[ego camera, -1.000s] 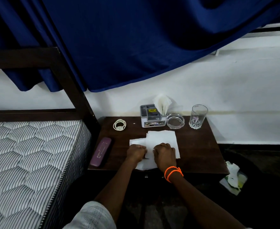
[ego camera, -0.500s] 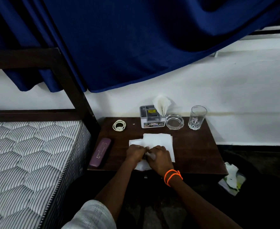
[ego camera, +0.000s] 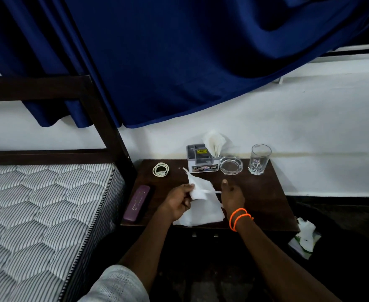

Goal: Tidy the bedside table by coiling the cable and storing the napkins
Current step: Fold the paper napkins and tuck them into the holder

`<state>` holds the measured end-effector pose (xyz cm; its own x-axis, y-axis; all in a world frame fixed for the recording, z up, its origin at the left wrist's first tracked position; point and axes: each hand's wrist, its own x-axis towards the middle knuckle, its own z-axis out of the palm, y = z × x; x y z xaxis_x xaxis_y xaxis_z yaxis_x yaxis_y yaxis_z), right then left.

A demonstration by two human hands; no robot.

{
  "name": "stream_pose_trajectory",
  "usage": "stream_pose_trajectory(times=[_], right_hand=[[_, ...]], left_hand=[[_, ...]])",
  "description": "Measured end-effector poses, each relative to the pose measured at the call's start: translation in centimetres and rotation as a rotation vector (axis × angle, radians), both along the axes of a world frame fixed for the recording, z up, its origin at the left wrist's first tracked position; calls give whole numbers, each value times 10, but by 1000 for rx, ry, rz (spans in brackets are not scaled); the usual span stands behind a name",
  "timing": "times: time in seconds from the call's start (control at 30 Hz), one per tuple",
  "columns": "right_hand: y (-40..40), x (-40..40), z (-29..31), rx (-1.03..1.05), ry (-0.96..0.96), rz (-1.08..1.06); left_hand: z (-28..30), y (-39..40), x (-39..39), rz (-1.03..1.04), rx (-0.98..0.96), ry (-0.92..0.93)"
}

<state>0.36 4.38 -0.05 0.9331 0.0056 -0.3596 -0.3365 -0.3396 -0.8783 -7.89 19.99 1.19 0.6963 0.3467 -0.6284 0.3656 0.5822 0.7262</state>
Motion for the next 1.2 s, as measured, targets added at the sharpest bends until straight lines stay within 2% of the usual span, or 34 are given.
stream_pose_trajectory(times=[0.1, 0.17, 0.3, 0.43, 0.57, 0.7, 0.77, 0.9, 0.97, 1.1, 1.2], right_hand=[[-1, 3, 12, 480, 538, 23], [-2, 3, 16, 581, 673, 84], [0, 0, 16, 490, 602, 165], [-4, -9, 7, 340, 464, 214], [0, -13, 0, 382, 536, 191], [8, -17, -6, 458, 569, 165], [10, -18, -7, 465, 578, 151], [11, -18, -8, 436, 578, 152], [10, -18, -9, 409, 575, 163], [10, -19, -13, 401, 545, 181], [11, -18, -14, 351, 476, 159]], left_hand=[[2, -1, -7, 3, 2, -18], [4, -2, -12, -31, 69, -7], [2, -1, -24, -95, 244, 73], [0, -2, -40, -139, 305, 26], [-5, -1, -49, -235, 561, -33], [-17, 5, -48, -247, 853, -5], [-21, 6, -45, -233, 927, 12], [-18, 2, -39, -7, 752, 119], [-16, 1, -39, 32, 638, 151], [-18, 0, -45, -31, 464, 150], [-22, -2, -49, -134, 487, 127]])
